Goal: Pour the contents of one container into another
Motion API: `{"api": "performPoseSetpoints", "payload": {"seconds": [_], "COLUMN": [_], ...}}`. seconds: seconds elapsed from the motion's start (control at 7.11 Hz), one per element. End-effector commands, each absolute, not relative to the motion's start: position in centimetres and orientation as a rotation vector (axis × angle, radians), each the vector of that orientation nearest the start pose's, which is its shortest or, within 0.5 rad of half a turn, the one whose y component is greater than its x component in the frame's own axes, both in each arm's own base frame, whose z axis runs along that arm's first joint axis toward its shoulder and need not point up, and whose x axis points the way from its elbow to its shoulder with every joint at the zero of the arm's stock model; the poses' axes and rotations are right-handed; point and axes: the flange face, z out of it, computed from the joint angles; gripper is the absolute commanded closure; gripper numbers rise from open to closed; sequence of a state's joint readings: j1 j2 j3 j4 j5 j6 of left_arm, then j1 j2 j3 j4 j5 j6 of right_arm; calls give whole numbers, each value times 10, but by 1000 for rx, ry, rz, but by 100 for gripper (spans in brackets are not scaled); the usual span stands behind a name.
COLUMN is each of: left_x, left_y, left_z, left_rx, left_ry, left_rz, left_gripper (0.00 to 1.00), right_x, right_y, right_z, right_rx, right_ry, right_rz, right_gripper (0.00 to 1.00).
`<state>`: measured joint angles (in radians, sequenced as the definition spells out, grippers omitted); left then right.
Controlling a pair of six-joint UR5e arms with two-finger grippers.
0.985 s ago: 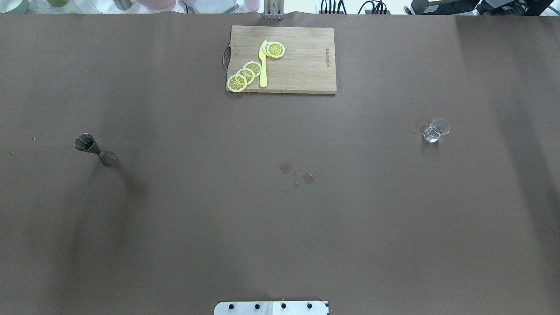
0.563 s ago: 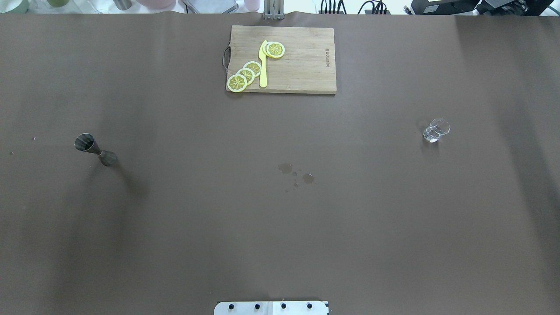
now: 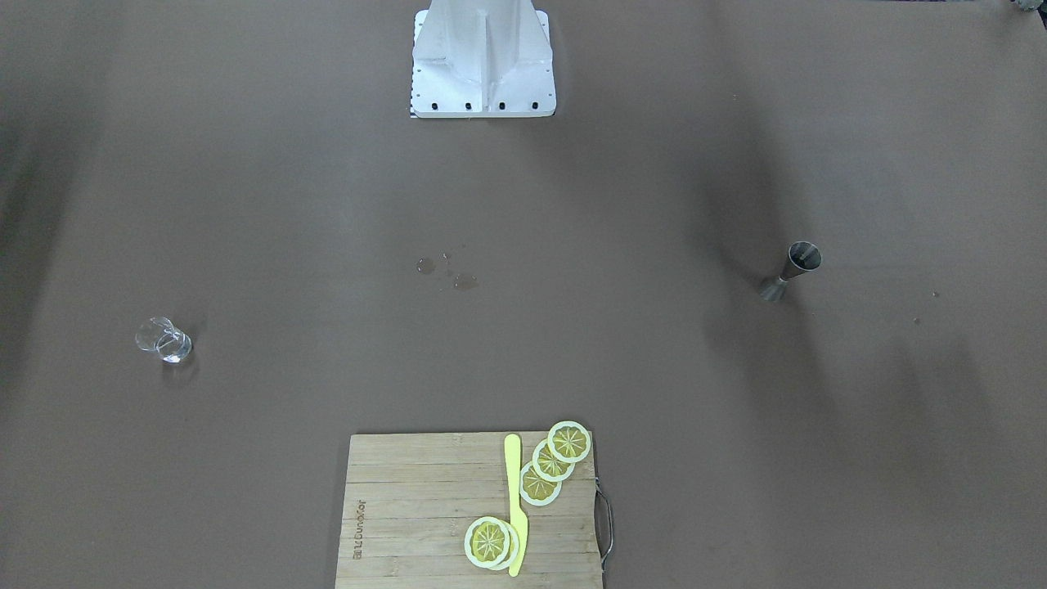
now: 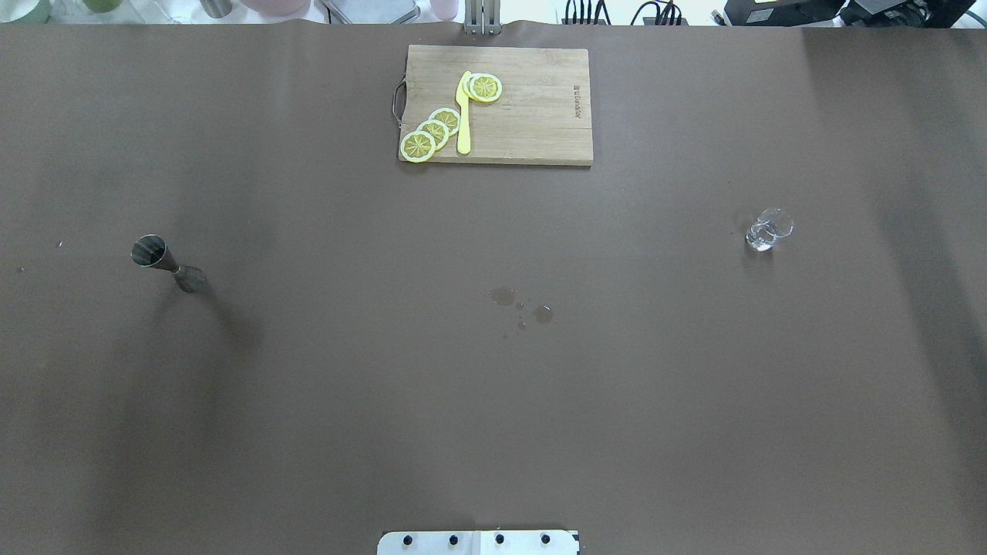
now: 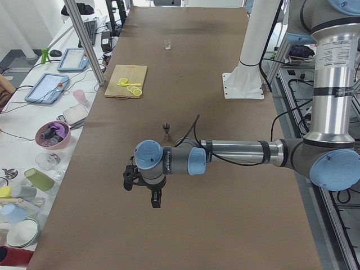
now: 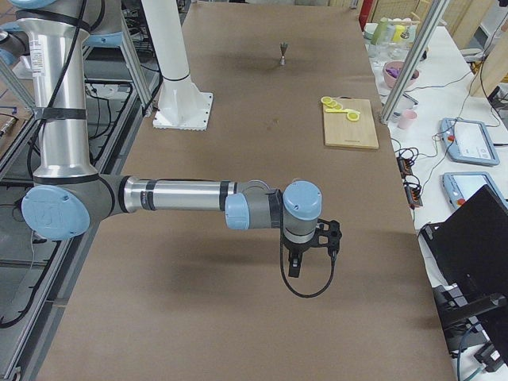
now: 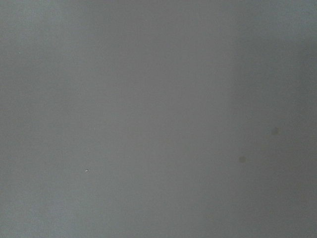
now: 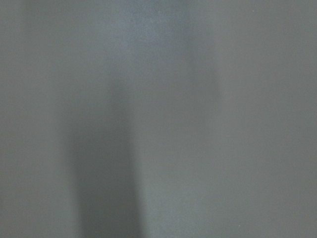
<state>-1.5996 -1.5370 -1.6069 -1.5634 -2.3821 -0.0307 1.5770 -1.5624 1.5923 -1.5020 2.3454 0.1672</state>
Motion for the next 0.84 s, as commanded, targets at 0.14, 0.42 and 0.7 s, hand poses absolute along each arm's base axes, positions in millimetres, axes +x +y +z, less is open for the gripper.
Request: {"api": "performPoseSetpoints", "payload": {"seconds": [0.14, 0.42, 0.7], "left_x": [-75, -75, -75], "left_y": [-475, -474, -475], "left_z": [653, 659, 657], "left_rx": [-2, -12, -11], "left_ry": [813, 813, 813], "left_rz": [-57, -61, -61], "left_gripper": [2, 1, 2], "right_x": [67, 67, 67], "right_y": [-503, -503, -503], "right_z": [635, 635, 635], "right_rx": [36, 37, 37], "right_ry": [-780, -780, -780], "right_rz": [124, 123, 123], "right_gripper": [0, 0, 0]}}
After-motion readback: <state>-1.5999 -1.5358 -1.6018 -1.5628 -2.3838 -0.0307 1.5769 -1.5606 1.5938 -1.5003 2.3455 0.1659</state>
